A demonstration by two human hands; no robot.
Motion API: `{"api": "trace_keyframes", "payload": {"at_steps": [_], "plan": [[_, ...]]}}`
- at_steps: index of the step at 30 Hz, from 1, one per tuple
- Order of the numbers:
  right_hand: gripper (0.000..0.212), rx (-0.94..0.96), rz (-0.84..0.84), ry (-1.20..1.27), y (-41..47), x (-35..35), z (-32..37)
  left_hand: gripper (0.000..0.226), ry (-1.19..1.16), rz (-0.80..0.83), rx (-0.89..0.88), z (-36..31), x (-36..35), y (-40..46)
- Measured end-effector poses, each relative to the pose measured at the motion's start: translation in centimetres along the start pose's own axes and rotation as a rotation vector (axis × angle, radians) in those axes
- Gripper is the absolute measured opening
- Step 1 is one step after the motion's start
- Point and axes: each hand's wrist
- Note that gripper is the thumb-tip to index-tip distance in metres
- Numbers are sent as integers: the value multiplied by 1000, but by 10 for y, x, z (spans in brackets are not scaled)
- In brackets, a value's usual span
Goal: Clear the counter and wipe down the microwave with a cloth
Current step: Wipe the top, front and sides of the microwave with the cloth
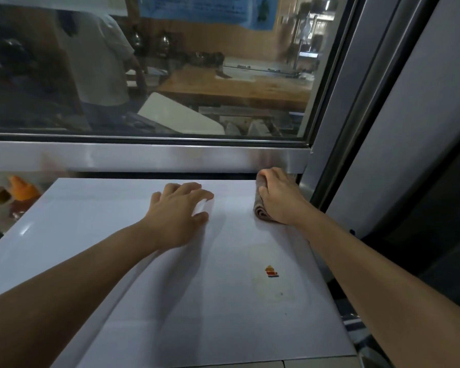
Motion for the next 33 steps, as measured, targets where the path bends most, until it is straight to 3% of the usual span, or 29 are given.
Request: {"api": "trace_keyframes", "payload": {"at_steps": [4,8,13,17,20,24,33], "plan": [[29,147,39,-161,15,-17,26,42,51,-49,149,34,5,-15],[24,233,78,-109,31,-47,73,42,57,-4,309,60,5,-25],[35,235,147,-10,28,-39,62,46,35,18,279,65,6,-23],[41,132,125,-125,21,-10,16,45,-2,40,222,81,12,-36],[38,113,114,-161,23,-15,20,43,67,24,271,106,16,-58],[35,175,89,-154,30,-50,70,42,137,30,347,141,22,-82],[33,284,128,-150,57,-136,204,49,7,-5,250,189,21,-118]]}}
Point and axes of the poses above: each hand's wrist, its own y-axis towards the middle knuckle, its own x-axis out of the back of the hand, z = x × y, and after that the axes turned 12 degrees about y, right-handed
